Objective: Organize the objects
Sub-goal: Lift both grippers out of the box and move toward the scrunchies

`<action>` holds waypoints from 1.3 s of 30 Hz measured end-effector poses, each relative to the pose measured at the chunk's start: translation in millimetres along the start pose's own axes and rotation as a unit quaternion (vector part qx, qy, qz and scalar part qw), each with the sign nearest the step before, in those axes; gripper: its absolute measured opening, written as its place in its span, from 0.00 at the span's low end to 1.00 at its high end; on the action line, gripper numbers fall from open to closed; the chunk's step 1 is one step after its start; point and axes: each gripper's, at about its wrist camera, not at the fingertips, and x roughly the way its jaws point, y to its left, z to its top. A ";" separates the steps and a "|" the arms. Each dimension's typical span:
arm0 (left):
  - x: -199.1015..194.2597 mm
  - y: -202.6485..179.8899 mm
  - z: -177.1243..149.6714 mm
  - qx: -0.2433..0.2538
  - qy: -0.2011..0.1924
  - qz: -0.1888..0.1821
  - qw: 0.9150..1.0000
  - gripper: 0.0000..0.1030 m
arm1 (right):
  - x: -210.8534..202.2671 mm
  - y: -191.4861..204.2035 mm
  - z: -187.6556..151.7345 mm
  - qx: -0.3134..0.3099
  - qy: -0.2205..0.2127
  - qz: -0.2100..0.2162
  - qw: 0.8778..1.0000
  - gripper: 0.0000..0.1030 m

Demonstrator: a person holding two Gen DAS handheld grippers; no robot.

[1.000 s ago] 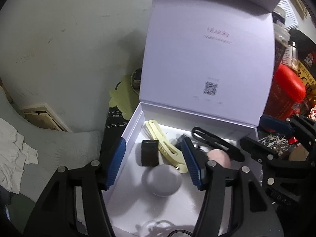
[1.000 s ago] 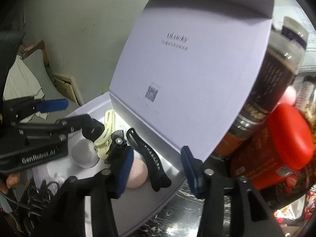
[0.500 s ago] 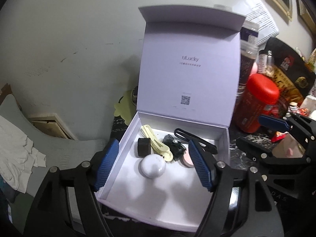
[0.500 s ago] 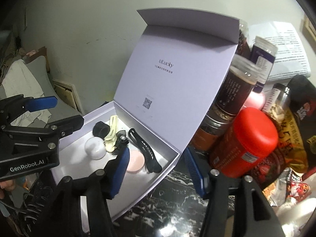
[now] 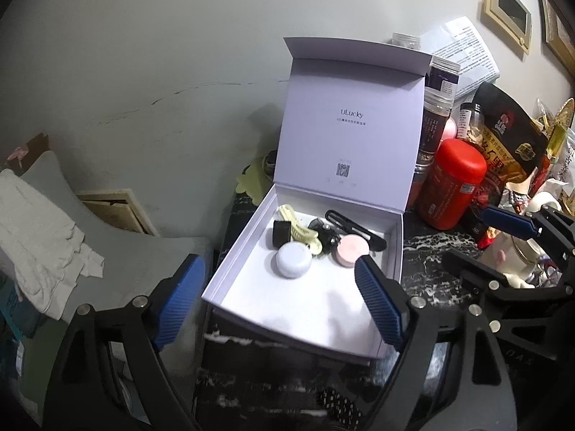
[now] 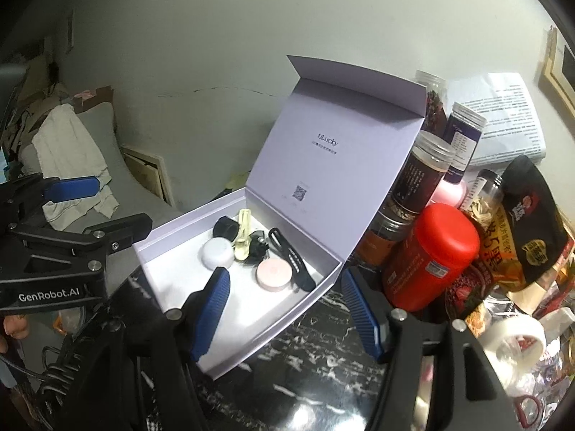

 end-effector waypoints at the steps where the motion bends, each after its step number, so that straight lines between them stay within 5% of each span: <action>1: -4.3 0.8 -4.0 -0.002 0.001 0.000 1.000 0.83 | -3.2 2.2 -2.3 -0.001 0.000 0.001 1.000 0.64; 18: -53.1 -4.1 -72.2 -0.009 0.015 0.006 1.000 0.84 | -55.0 28.9 -54.3 -0.002 0.009 0.016 1.000 0.64; 31: -57.2 -25.8 -117.0 0.001 0.043 0.013 0.999 0.84 | -62.5 27.7 -100.7 0.009 0.031 0.032 0.999 0.64; 39: -48.3 -38.9 -151.0 -0.005 0.072 -0.017 0.997 0.84 | -61.5 25.9 -133.8 0.021 0.046 0.039 0.998 0.64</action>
